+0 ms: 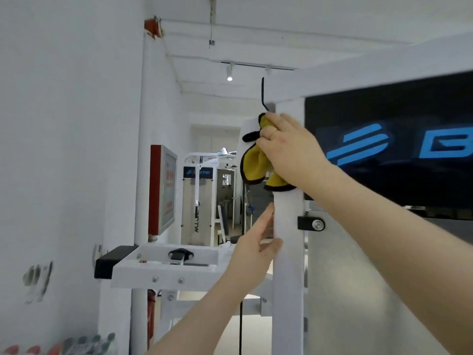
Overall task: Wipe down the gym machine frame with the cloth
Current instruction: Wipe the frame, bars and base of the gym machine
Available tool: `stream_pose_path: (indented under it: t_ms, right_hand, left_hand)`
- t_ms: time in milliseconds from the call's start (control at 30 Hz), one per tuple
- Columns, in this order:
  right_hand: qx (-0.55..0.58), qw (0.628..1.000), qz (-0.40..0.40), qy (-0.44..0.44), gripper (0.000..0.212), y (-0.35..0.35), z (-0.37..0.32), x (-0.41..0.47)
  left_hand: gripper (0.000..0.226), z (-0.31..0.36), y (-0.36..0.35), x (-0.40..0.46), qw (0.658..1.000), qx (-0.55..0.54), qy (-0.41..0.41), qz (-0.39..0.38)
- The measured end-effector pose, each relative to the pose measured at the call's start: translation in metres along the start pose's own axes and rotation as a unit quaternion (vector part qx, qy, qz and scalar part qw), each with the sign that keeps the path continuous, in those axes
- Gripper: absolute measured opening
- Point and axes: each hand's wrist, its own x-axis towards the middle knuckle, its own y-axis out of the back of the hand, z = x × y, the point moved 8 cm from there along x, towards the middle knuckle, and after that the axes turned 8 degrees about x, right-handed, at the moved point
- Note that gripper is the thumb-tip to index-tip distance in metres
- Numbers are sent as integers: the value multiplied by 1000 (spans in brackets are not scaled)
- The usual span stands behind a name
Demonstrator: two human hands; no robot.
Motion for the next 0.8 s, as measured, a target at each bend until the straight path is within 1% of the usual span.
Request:
stream_pose_path:
  t_ms: [33, 100, 133, 167, 233, 300, 400, 433, 467, 533, 600, 667, 700, 733, 767, 800]
  right_hand:
    - [13, 999, -4, 29, 34, -6, -18, -7]
    - [16, 996, -64, 66, 36, -20, -38, -22]
    - [12, 995, -70, 68, 38, -22, -34, -22]
    - [13, 997, -55, 57, 39, -18, -26, -16]
    - [21, 1000, 6, 14, 43, -3, -5, -1]
    - [47, 995, 84, -8, 35, 14, 11, 9]
    - [50, 973, 226, -11, 35, 50, 21, 8]
    - [39, 969, 242, -22, 36, 58, 28, 10]
    - [14, 970, 240, -40, 37, 59, 36, 13]
    - [-29, 980, 181, -71, 43, 49, 48, 18]
    - [-63, 989, 114, -68, 49, 30, 55, 22]
    - [-81, 990, 80, -85, 49, 30, 67, 21]
    - [-75, 987, 65, -130, 51, 35, 82, 19]
    - [-75, 976, 67, -193, 52, 45, 102, 15]
    - [-77, 960, 83, -257, 50, 56, 122, 8]
    - [-87, 945, 101, -299, 48, 65, 134, 1]
  left_hand:
    - [63, -2, -1, -1, 1000, 0, -4, -4]
    - [60, -4, -3, -6, 1000, 6, -18, -17]
    - [61, -4, -4, -7, 999, 12, -21, -24]
    - [64, -4, -4, -8, 999, 18, -23, -32]
    - [66, 0, -1, -7, 998, 39, -34, -40]
    - [63, 10, 10, -5, 996, 65, -54, -13]
    - [59, 37, 40, 9, 986, 108, -99, 85]
    - [56, 49, 50, 16, 976, 137, -122, 120]
    - [53, 63, 57, 24, 964, 167, -146, 146]
    - [50, 91, 66, 41, 937, 230, -201, 169]
    - [51, 117, 65, 56, 899, 313, -257, 168]
    - [54, 131, 64, 72, 871, 375, -280, 151]
    - [55, 136, 64, 78, 863, 391, -286, 145]
    - [58, 141, 67, 84, 858, 400, -288, 145]
    - [61, 144, 69, 91, 856, 407, -283, 146]
    - [64, 147, 71, 97, 857, 409, -278, 141]
